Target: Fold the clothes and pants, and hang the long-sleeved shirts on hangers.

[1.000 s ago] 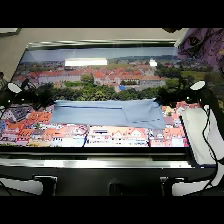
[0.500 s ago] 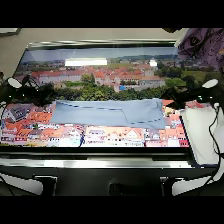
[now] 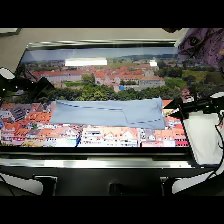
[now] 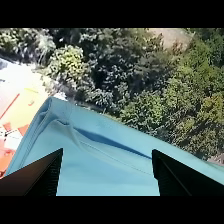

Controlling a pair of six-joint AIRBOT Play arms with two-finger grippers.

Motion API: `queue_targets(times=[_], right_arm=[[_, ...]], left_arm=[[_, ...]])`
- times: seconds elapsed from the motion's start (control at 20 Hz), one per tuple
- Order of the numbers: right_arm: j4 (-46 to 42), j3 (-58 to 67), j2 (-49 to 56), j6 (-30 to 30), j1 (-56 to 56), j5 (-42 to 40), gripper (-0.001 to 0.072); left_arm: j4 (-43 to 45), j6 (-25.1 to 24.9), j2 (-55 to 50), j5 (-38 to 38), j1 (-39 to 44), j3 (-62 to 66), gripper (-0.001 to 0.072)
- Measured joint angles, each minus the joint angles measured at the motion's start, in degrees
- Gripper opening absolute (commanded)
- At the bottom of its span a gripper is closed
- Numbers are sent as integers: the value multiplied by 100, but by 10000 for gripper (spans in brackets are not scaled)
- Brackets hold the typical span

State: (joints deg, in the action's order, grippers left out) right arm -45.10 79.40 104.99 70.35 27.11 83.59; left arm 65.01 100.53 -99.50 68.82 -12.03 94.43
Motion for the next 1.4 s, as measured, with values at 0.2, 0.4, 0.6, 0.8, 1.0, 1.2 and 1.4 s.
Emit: queue_targets(times=[0.2, 0.4, 0.6, 0.8, 1.0, 1.2, 1.4], right_arm=[[234, -61, 223, -271, -61, -33, 694], [402, -74, 352, -424, -249, -122, 692], [452, -83, 459, -483, -492, -221, 374], [310, -92, 468, -498, -658, -417, 28], [278, -39, 101, -175, -704, -535, 27], [-201, 413, -560, 597, -715, -219, 27], [-739, 1132, -1222, 1375, -715, 267, 27]], left_arm=[[4, 2, 0, 55, 26, 28, 633], [2, 4, -2, 74, 31, 35, 633], [2, 7, -2, 81, 33, 35, 632], [-4, 15, -7, 83, 111, 37, 190], [-155, 13, -61, 22, 476, 37, 19], [-595, 7, -267, -337, 1285, 37, 19], [-1394, 4, -651, -1145, 2444, 37, 17]])
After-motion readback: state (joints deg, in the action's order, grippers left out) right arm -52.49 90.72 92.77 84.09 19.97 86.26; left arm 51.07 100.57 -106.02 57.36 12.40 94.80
